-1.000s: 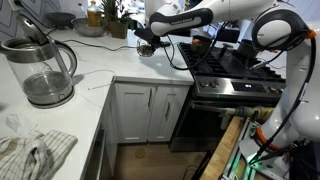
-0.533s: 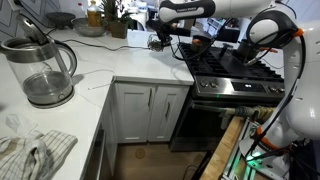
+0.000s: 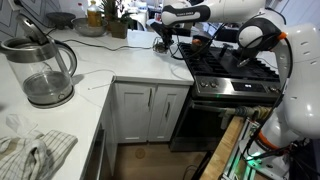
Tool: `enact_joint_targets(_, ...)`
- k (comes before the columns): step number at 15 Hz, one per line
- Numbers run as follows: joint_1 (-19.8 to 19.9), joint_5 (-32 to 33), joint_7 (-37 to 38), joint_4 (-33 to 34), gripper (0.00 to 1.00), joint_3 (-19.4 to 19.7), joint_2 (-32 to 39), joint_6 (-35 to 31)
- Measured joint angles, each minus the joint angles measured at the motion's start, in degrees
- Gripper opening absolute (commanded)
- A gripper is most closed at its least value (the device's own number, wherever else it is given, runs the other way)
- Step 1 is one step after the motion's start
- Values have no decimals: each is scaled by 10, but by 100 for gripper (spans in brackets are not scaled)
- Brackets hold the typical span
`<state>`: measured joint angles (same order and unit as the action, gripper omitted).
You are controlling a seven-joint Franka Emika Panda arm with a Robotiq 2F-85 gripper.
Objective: Move the brown object to the right
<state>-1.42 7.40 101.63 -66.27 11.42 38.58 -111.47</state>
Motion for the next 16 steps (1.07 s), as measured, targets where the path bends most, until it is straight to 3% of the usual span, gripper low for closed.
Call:
enact_joint_targets(7, 5, 3, 28, 27, 2, 7, 42, 13)
enact_joint_targets(8, 6, 3, 28, 33, 6, 7, 45, 18)
enact_joint_targets(9, 6, 3, 28, 37, 31, 7, 47, 21)
enact_joint_targets(11, 7, 3, 28, 46, 39, 7, 52, 30)
enact_joint_targets(16, 6, 3, 28, 65, 75, 6, 56, 37)
